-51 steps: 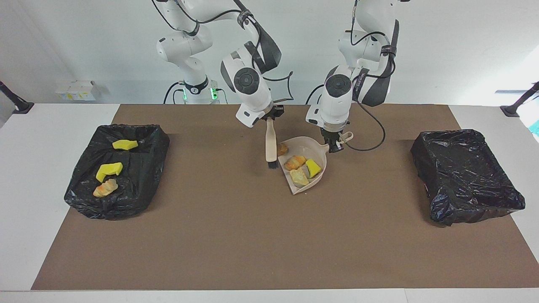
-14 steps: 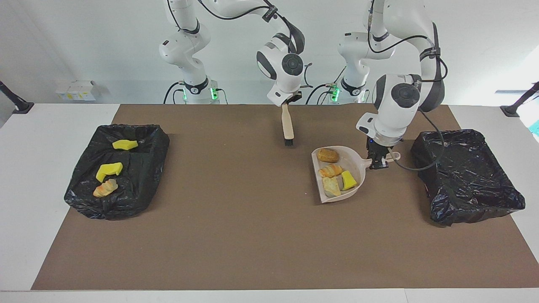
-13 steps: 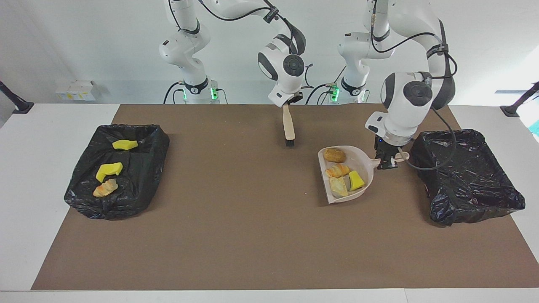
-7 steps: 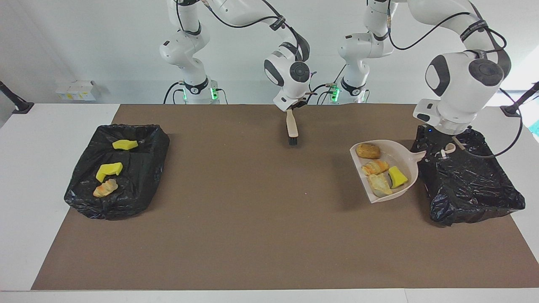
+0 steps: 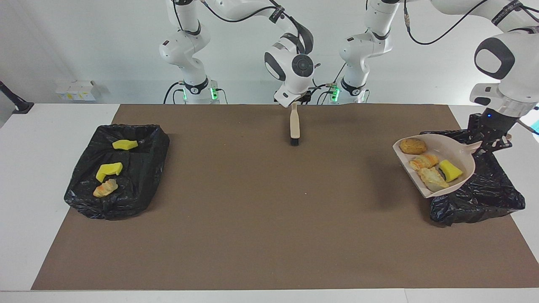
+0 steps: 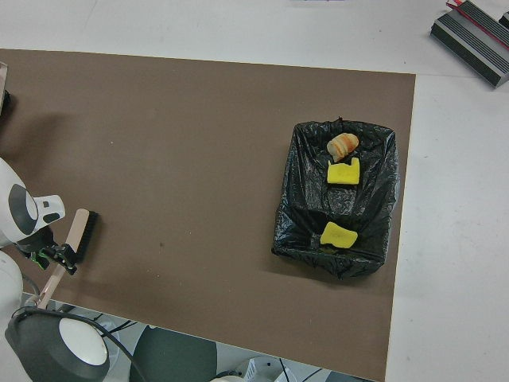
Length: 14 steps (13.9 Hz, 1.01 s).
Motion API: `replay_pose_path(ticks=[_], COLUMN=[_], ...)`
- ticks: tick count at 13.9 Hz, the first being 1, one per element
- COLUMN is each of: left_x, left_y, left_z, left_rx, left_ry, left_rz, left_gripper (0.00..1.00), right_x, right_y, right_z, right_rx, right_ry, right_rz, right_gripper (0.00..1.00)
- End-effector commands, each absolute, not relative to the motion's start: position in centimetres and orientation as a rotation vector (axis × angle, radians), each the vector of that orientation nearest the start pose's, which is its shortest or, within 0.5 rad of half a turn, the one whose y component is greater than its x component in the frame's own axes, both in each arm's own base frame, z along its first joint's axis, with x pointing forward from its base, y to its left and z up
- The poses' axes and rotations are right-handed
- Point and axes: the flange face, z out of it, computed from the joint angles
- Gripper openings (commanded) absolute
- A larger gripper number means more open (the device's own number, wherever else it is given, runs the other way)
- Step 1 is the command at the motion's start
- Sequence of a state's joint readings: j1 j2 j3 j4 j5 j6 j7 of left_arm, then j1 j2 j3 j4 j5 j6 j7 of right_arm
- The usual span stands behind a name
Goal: Sweep and dump trash in bin
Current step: 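Carry the full dustpan to the black bag nearest the left gripper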
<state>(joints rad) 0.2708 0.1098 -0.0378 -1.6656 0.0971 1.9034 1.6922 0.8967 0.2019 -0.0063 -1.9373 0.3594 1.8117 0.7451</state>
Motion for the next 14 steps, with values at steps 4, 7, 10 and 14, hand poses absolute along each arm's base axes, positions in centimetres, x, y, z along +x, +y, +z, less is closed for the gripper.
replay_pose_path(ticks=[4,7,10,14], left_x=[59.0,59.1,58.7,58.8], left_y=[19.4,21.2,22.8,22.9], left_z=[56.9,57.9,58.0,59.0], left_rx=[-2.112,-2.014,-1.984,-1.926], left_ry=[1.929,1.863,1.821,1.630], left_rz=[0.142,0.201,0.269,0.432], left_gripper=[0.00,0.00,0.00,0.00], right_x=[37.4,40.4,43.7,47.3], right_y=[42.2,37.0,32.8,27.6], right_z=[41.7,46.1,49.4,53.2], right_rx=[-3.090,-3.013,-3.001,-3.001], right_ry=[-0.120,-0.267,-0.452,-0.586], right_rz=[0.717,0.690,0.645,0.560], right_gripper=[1.00,1.00,1.00,1.00])
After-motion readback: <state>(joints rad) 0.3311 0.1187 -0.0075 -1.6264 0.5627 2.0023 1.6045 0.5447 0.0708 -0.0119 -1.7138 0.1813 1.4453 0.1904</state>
